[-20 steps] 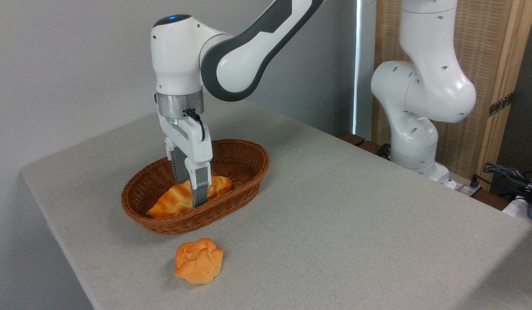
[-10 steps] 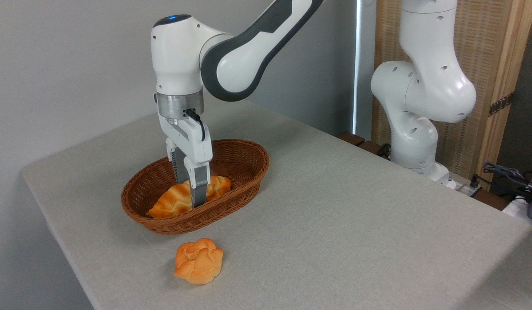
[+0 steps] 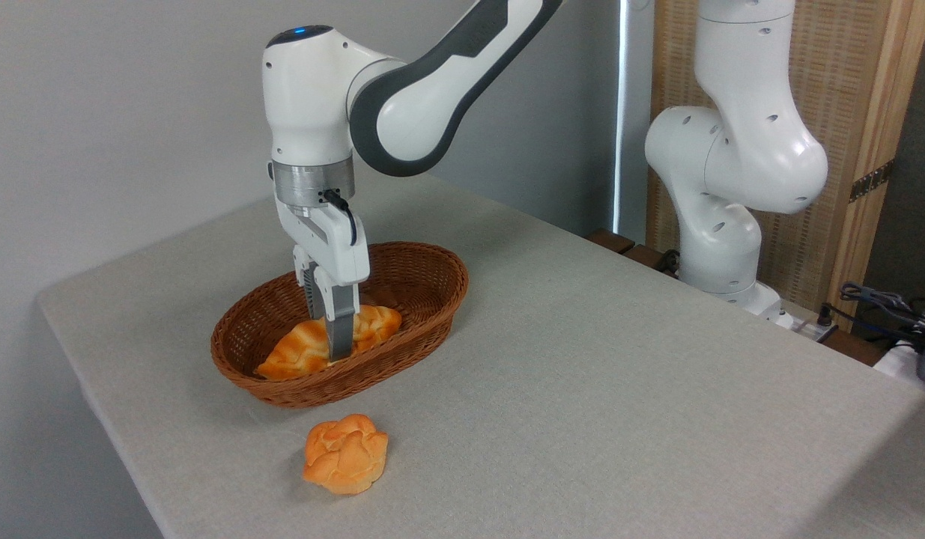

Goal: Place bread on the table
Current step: 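Lift the braided bread up out of the basket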

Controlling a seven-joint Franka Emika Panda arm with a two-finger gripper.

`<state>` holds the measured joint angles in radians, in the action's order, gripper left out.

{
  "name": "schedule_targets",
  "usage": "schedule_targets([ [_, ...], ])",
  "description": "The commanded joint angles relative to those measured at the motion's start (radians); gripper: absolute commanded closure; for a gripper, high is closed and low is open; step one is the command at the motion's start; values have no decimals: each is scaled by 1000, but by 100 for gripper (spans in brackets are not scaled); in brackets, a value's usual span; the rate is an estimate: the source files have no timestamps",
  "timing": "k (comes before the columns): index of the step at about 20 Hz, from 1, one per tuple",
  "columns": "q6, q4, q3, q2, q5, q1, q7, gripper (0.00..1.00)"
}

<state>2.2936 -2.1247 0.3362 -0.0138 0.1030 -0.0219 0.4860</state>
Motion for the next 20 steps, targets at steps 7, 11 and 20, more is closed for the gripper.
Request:
schedule_targets([
  [7,-43,50,1,11,-97,5,5,99],
  [11,-195,189,-9,-20,-189,7,5,99],
  [20,-518,304,-84,-32,-198,17,161,97],
])
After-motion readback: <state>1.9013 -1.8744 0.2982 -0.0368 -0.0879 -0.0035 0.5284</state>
